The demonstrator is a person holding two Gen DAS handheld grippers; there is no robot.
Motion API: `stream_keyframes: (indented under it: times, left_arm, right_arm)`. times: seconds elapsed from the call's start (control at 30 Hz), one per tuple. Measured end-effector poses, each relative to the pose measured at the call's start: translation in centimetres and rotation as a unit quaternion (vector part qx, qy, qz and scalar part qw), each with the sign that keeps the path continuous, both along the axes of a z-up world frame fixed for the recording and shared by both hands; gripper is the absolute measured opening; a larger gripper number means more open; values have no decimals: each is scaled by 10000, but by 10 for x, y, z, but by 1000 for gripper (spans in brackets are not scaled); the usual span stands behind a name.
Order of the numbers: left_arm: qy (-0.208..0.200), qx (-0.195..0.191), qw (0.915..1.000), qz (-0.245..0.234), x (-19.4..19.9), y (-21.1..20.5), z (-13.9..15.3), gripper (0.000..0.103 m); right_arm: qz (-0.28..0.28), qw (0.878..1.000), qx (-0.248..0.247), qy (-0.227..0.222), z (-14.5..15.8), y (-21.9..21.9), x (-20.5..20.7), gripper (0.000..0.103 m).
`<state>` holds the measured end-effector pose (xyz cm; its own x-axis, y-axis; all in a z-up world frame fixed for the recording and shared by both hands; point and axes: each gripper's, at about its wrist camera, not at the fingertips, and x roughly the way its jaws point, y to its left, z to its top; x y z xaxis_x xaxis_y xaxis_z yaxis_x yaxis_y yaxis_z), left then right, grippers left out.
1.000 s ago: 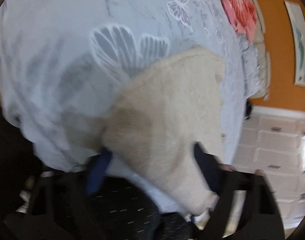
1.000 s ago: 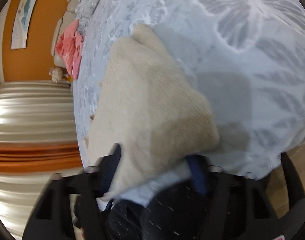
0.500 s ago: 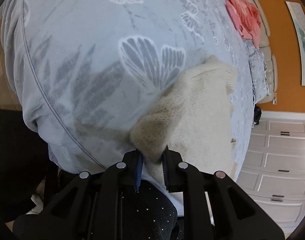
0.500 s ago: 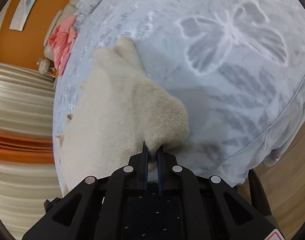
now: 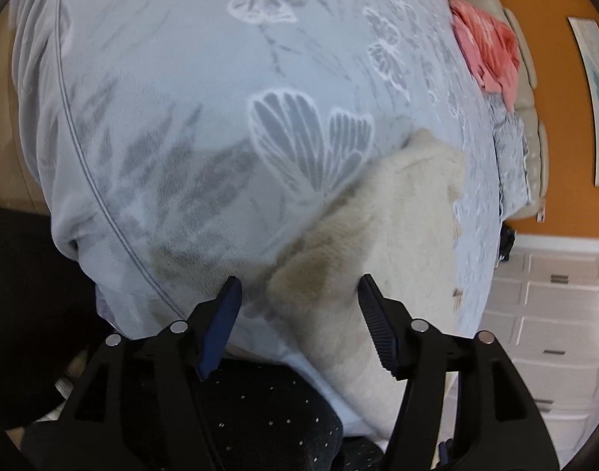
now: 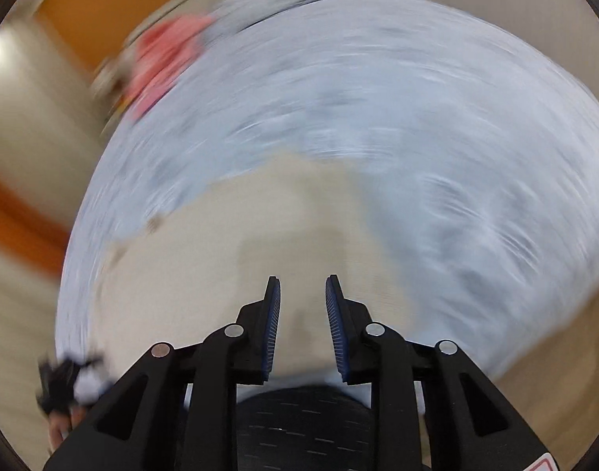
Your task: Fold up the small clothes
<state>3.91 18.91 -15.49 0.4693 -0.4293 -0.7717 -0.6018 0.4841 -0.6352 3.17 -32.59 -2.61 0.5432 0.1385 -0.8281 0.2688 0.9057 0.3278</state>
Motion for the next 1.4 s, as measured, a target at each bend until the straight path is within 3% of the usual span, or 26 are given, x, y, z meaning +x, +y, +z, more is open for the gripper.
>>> stream_keyframes:
  times: [0.1, 0.3, 0.47, 0.57, 0.67, 0.7, 0.77, 0.9, 0.97, 1.07, 1.13, 1.17, 1.2, 1.27, 1.4]
  left_arm:
    - [-38, 106, 9999, -28, 3, -3, 1, 61]
    - [-109, 551, 9974, -461, 10, -16, 7, 65]
    - [-154, 705, 9946, -748, 20, -24, 7, 82]
    - [-168, 700, 9943, -792, 27, -26, 6, 90]
    - [-194, 686, 9955, -617, 29, -25, 7, 91]
    - [-373, 595, 9964, -465, 28, -23, 9, 86]
    - [-777, 341, 9955, -424, 30, -18, 14, 24]
    - [-1268, 272, 9902, -512, 34, -21, 45, 20]
    - [-1734, 456, 9806, -799, 38, -38, 83, 18]
    - [-2312, 757, 9598, -1400, 42, -76, 133, 18]
    - [-2746, 955, 9346, -2050, 42, -118, 170, 18]
    - [-2861, 1024, 9253, -2267, 39, -133, 179, 18]
    - [-3003, 1101, 9104, -2624, 37, -160, 189, 18]
    - [-3110, 1171, 8885, -3164, 28, -206, 194, 18]
    - [-2742, 1287, 8654, -3993, 13, -277, 158, 19]
  right_arm:
    - [1000, 9947, -226, 104, -2, 58, 48, 0]
    - [2107, 9724, -640, 778, -40, 157, 126, 0]
    - [2351, 9540, -994, 1574, -90, 186, 155, 0]
    - [2349, 9507, -1179, 1643, -101, 193, 163, 0]
    - [2393, 9469, -1265, 1737, -103, 196, 168, 0]
    - [2412, 9464, -1253, 1743, -104, 195, 168, 0]
    - [2407, 9480, -1167, 1724, -105, 193, 167, 0]
    - [2266, 9573, -780, 1616, -104, 175, 161, 0]
    - [2150, 9635, -477, 1520, -103, 163, 157, 0]
    - [1727, 9761, 556, 1198, -89, 125, 144, 3]
    - [1372, 9799, 1180, 837, -73, 92, 123, 8]
    - [1258, 9810, 1293, 715, -67, 80, 115, 9]
    - [1083, 9820, 1445, 548, -58, 58, 97, 9]
    - [835, 9826, 1618, 375, -47, 30, 73, 11]
    - [281, 9843, 1716, 312, -45, -32, 9, 24]
